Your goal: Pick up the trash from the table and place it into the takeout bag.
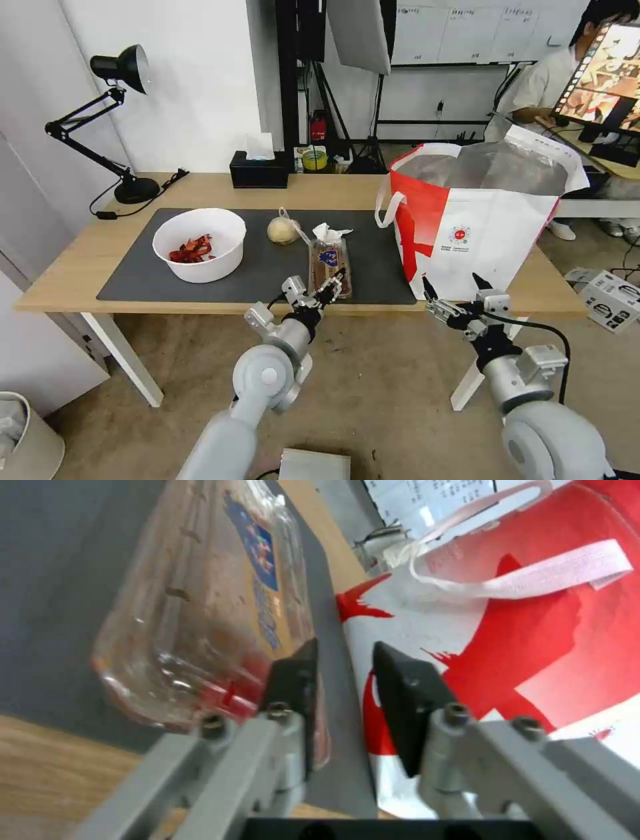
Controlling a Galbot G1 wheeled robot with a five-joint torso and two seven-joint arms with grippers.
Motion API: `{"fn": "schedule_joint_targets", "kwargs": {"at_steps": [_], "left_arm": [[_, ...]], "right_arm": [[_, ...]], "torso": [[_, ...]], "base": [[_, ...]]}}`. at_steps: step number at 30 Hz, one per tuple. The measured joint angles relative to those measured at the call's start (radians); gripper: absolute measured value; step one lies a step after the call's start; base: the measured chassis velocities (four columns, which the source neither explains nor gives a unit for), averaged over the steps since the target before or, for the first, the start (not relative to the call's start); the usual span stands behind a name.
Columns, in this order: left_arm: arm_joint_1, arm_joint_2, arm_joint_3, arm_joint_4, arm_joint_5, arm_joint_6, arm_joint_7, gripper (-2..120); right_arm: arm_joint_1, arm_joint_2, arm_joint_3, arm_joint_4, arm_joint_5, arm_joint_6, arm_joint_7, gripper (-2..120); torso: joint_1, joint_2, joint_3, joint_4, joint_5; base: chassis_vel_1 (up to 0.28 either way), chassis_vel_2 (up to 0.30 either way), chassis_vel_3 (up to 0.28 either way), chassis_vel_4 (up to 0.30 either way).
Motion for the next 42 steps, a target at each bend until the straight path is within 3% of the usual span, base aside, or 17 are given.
{"fn": "schedule_joint_targets", "kwargs": {"at_steps": [7,18,27,35,42], "left_arm": [[0.008,0.014,-0.002,0.011,0.003,-0.005,0.0,0],[0.008,0.017,0.0,0.021,0.003,-0.008,0.0,0],[0.003,0.017,0.001,0.033,0.005,-0.011,0.0,0],[0.002,0.018,0.001,0.037,0.008,-0.012,0.001,0],[0.003,0.021,-0.003,0.034,0.009,-0.012,0.001,0]], "right_arm": [[0.087,-0.079,-0.074,-0.044,0.194,-0.021,0.059,100],[0.215,-0.136,-0.215,-0.141,0.381,-0.034,0.097,100],[0.421,-0.166,-0.335,-0.263,0.552,-0.065,0.15,100],[0.578,-0.157,-0.431,-0.371,0.665,-0.087,0.193,100],[0.621,-0.127,-0.471,-0.406,0.712,-0.103,0.215,100]], "torso": [[0.0,0.0,0.0,0.0,0.0],[0.0,0.0,0.0,-0.0001,0.0],[0.0,0.0,0.0,0.0,-0.0001],[0.0,0.0,0.0,0.0001,-0.0001],[0.0,0.0,0.0,0.0,-0.0001]], "base": [[0.0,0.0,0.0,0.0],[0.0,0.0,0.0,0.0],[0.0,0.0,0.0,0.0],[0.0,0.0,0.0,0.0],[0.0,0.0,0.0,0.0]]}}
